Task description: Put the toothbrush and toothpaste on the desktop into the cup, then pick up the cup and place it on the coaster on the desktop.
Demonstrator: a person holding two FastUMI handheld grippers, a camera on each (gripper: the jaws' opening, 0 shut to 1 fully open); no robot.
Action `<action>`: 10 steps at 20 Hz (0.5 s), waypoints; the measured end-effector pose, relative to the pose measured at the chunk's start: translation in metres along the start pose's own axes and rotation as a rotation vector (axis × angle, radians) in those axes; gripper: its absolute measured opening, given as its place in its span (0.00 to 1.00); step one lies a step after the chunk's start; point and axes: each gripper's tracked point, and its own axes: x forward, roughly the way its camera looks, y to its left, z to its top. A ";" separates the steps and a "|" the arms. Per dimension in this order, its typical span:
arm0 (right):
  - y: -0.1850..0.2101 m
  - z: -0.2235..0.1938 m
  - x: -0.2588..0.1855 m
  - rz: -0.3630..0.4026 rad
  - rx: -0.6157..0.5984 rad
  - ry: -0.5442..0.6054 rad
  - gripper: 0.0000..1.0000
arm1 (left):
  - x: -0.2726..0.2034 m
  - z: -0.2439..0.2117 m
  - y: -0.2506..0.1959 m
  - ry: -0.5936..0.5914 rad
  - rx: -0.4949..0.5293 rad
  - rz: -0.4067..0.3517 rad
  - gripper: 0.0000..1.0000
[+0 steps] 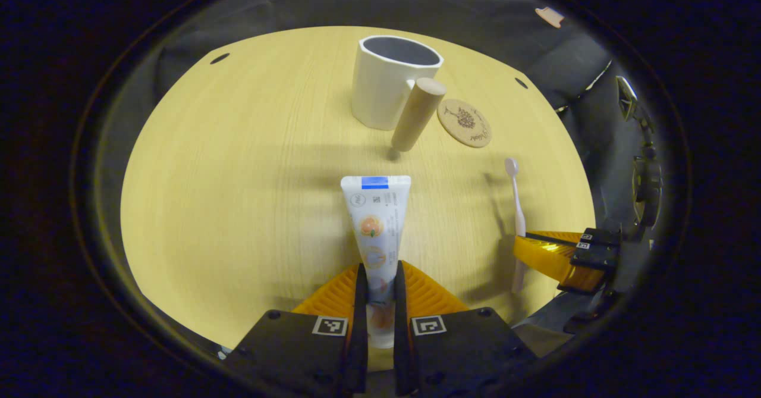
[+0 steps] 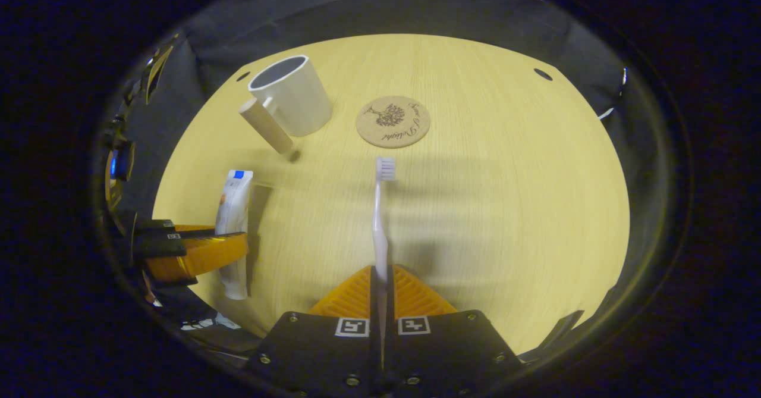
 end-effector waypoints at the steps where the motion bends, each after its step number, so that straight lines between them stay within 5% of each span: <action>1: 0.001 0.003 -0.004 0.007 0.006 -0.010 0.03 | -0.002 0.003 -0.001 -0.016 -0.008 -0.004 0.25; 10: 0.014 0.038 -0.036 0.084 0.026 -0.204 0.03 | -0.041 0.048 0.009 -0.235 -0.052 -0.001 0.25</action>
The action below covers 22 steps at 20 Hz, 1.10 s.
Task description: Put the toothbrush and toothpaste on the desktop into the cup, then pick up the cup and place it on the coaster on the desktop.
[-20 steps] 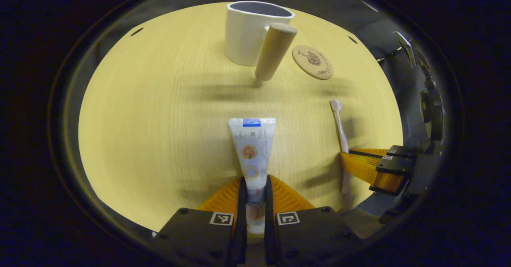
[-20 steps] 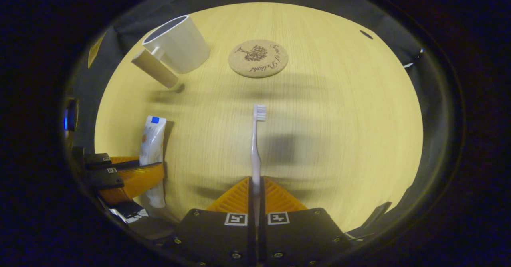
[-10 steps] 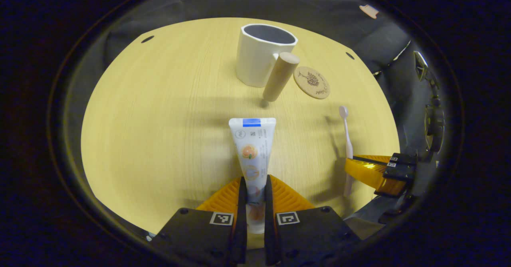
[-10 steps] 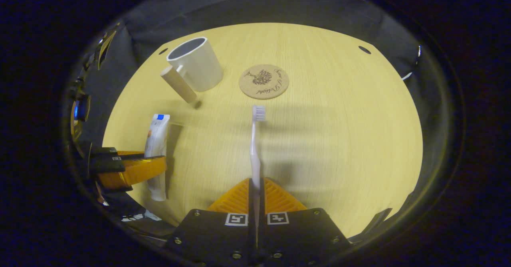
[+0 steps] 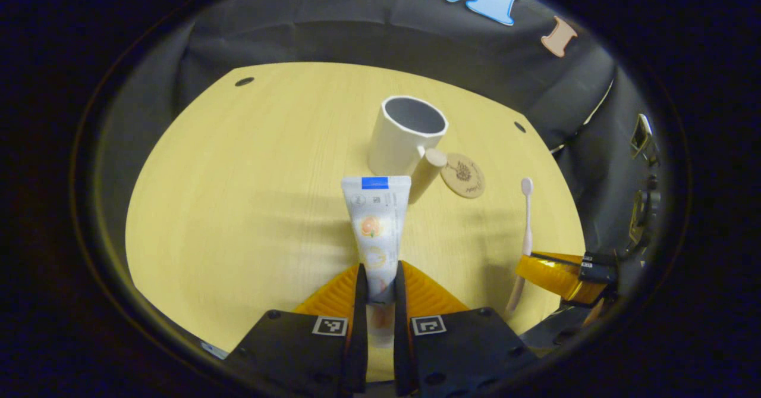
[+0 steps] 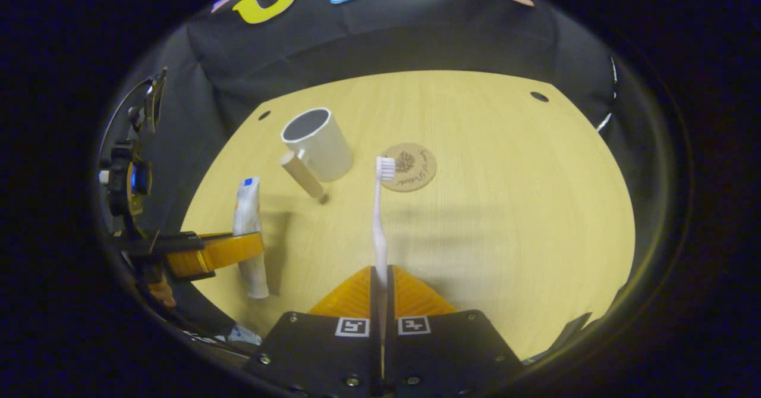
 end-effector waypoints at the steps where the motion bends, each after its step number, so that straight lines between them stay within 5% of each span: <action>1: 0.000 0.006 -0.005 -0.002 -0.004 -0.025 0.03 | -0.003 0.008 0.001 -0.031 -0.006 0.000 0.25; 13: 0.009 0.050 -0.031 0.024 -0.018 -0.200 0.03 | -0.037 0.098 0.012 -0.290 0.010 0.017 0.25; 22: 0.007 0.063 -0.041 0.010 -0.004 -0.254 0.03 | -0.061 0.188 -0.003 -0.562 -0.021 -0.038 0.25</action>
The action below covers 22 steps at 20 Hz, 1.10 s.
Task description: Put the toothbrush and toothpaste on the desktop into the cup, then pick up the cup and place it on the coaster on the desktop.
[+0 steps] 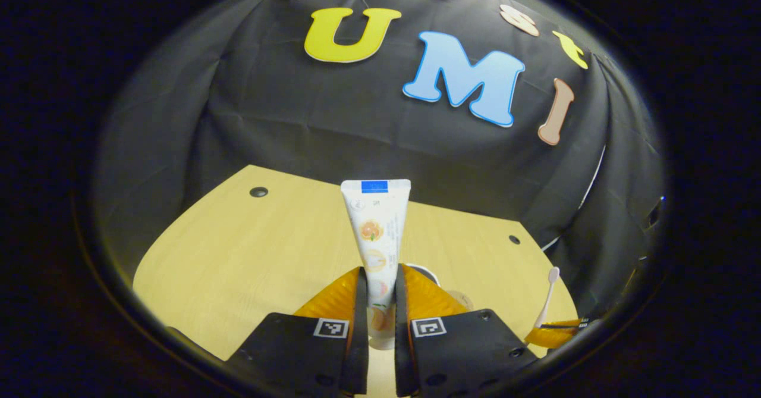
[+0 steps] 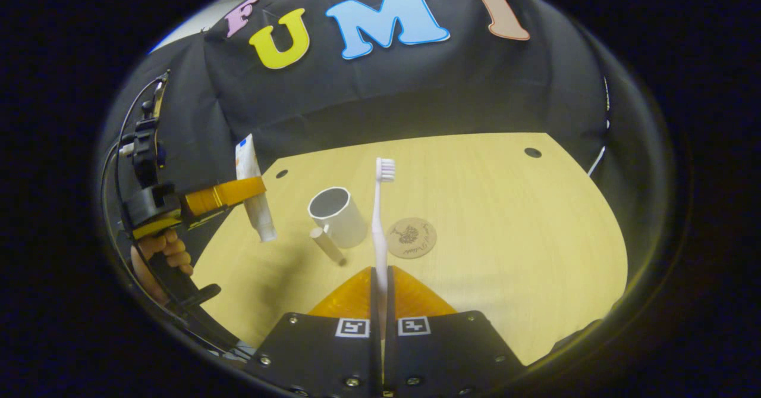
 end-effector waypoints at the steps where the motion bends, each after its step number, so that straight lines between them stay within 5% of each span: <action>1: -0.001 0.001 -0.001 -0.004 0.000 -0.001 0.03 | 0.003 0.006 0.000 -0.020 -0.001 -0.004 0.25; 10: -0.011 0.006 -0.009 -0.061 0.022 -0.022 0.03 | 0.054 0.039 -0.037 -0.151 0.016 -0.111 0.24; 14: -0.016 0.001 -0.016 -0.092 0.046 -0.022 0.04 | 0.084 0.023 -0.052 -0.118 0.017 -0.157 0.24; 22: -0.017 -0.002 -0.022 -0.113 0.084 -0.021 0.04 | 0.119 -0.020 -0.045 -0.006 0.087 -0.132 0.29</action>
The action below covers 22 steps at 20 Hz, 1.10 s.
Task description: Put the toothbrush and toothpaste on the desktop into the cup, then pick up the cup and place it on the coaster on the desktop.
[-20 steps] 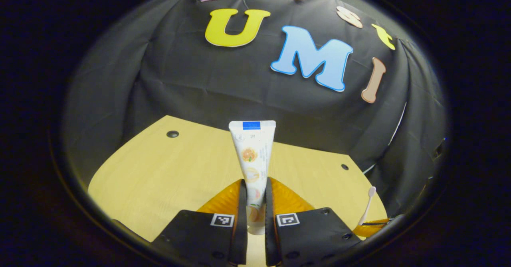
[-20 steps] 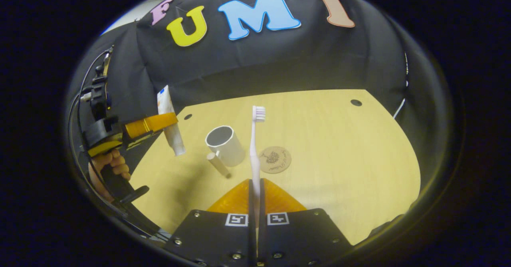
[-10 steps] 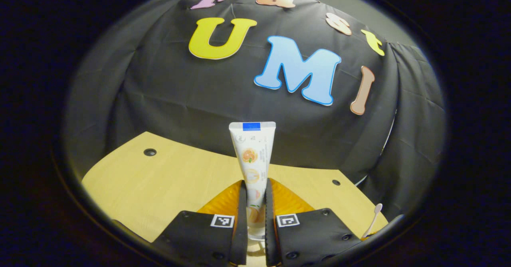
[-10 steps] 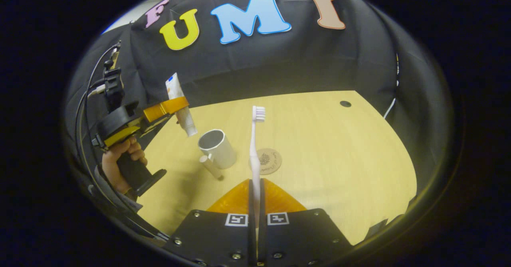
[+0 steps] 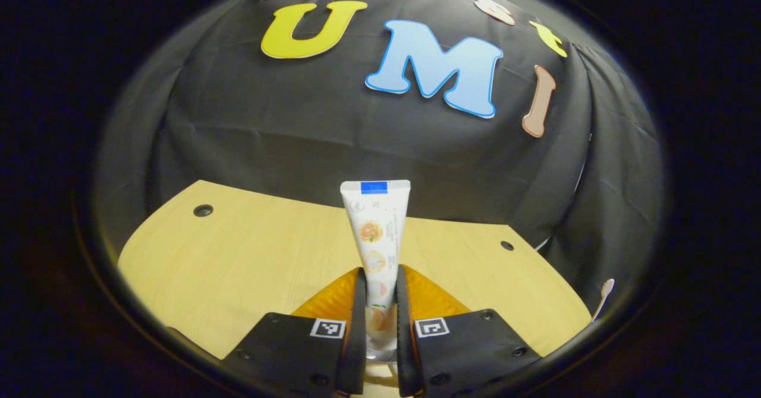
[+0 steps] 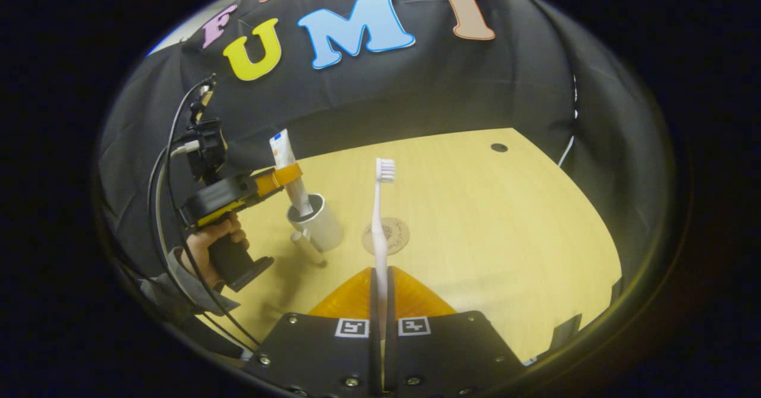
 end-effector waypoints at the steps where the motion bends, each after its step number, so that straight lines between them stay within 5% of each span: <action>1: 0.001 0.001 0.000 0.003 0.002 -0.001 0.04 | 0.001 -0.003 -0.001 0.012 0.005 -0.001 0.29; 4: 0.002 0.001 0.003 0.011 0.011 0.000 0.04 | -0.001 -0.011 -0.008 0.048 0.004 -0.038 0.29; 5: 0.004 0.002 0.003 0.016 0.014 0.001 0.04 | -0.004 -0.017 -0.010 0.066 0.008 -0.046 0.41; 8: 0.006 0.002 0.004 0.029 0.013 0.005 0.04 | -0.004 -0.029 -0.009 0.092 0.027 -0.045 0.44; 11: 0.006 0.003 0.005 0.033 0.005 0.008 0.04 | -0.008 -0.024 -0.011 0.073 0.024 -0.051 0.63; 13: 0.006 0.003 0.006 0.035 0.006 0.006 0.04 | -0.011 -0.023 -0.010 0.073 0.026 -0.058 0.65; 15: 0.007 0.005 0.007 0.040 0.007 0.005 0.04 | -0.014 -0.025 -0.008 0.078 0.018 -0.052 0.89; 22: 0.020 0.030 0.014 0.086 -0.025 -0.036 0.04 | -0.036 -0.019 -0.006 0.074 0.020 -0.049 0.84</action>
